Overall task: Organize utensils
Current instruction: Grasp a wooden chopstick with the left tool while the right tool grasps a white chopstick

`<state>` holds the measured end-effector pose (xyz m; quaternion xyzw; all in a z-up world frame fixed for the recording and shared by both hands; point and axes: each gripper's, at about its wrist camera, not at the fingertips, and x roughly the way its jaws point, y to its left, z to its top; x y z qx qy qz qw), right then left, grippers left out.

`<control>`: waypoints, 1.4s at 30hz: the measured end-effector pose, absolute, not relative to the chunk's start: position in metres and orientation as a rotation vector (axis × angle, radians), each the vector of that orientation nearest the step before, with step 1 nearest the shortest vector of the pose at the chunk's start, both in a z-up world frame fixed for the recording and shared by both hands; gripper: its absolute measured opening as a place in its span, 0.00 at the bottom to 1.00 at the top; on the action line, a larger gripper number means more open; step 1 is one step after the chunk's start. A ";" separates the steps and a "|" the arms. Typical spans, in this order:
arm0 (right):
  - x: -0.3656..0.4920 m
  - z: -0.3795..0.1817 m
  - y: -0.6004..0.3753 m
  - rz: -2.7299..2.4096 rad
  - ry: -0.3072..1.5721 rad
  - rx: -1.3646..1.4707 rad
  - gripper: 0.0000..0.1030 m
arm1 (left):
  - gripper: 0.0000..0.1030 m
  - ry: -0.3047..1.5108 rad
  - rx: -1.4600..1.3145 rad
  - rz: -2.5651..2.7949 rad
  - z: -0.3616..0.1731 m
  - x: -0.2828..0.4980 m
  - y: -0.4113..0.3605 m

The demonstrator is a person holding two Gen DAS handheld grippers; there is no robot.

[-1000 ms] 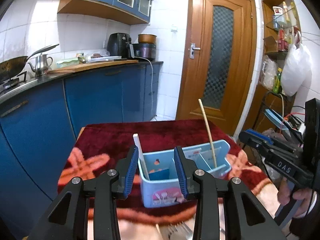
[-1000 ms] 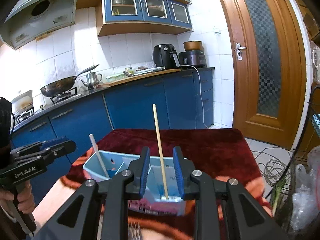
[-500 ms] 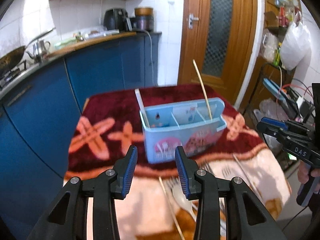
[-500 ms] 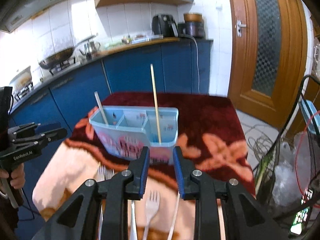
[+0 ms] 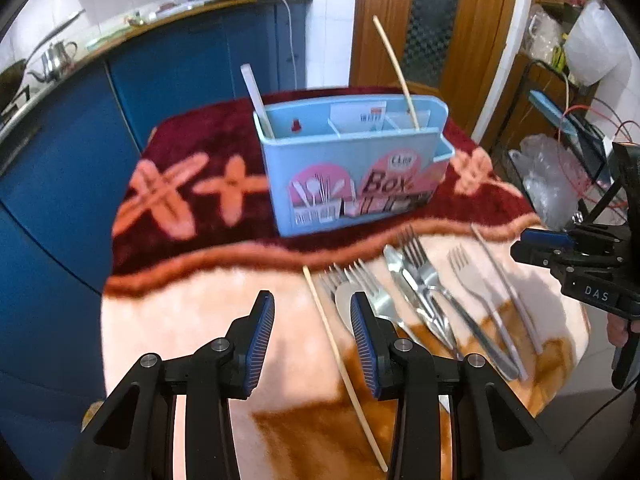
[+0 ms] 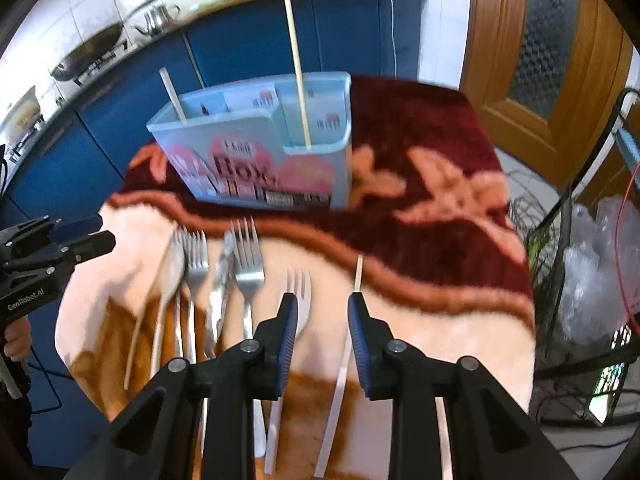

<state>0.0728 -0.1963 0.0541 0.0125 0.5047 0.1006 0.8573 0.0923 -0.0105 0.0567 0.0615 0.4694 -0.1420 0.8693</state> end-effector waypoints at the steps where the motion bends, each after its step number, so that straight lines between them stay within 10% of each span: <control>1: 0.073 0.050 -0.197 0.207 1.080 0.023 0.28 | 0.39 0.991 0.128 -0.298 0.053 0.094 -0.011; 37: 0.105 0.006 -0.202 0.214 1.230 0.012 0.21 | 0.39 1.249 0.059 -0.336 -0.011 0.148 -0.027; 42: 0.104 0.005 -0.203 0.203 1.211 0.036 0.12 | 0.22 1.258 0.023 -0.355 -0.010 0.151 -0.028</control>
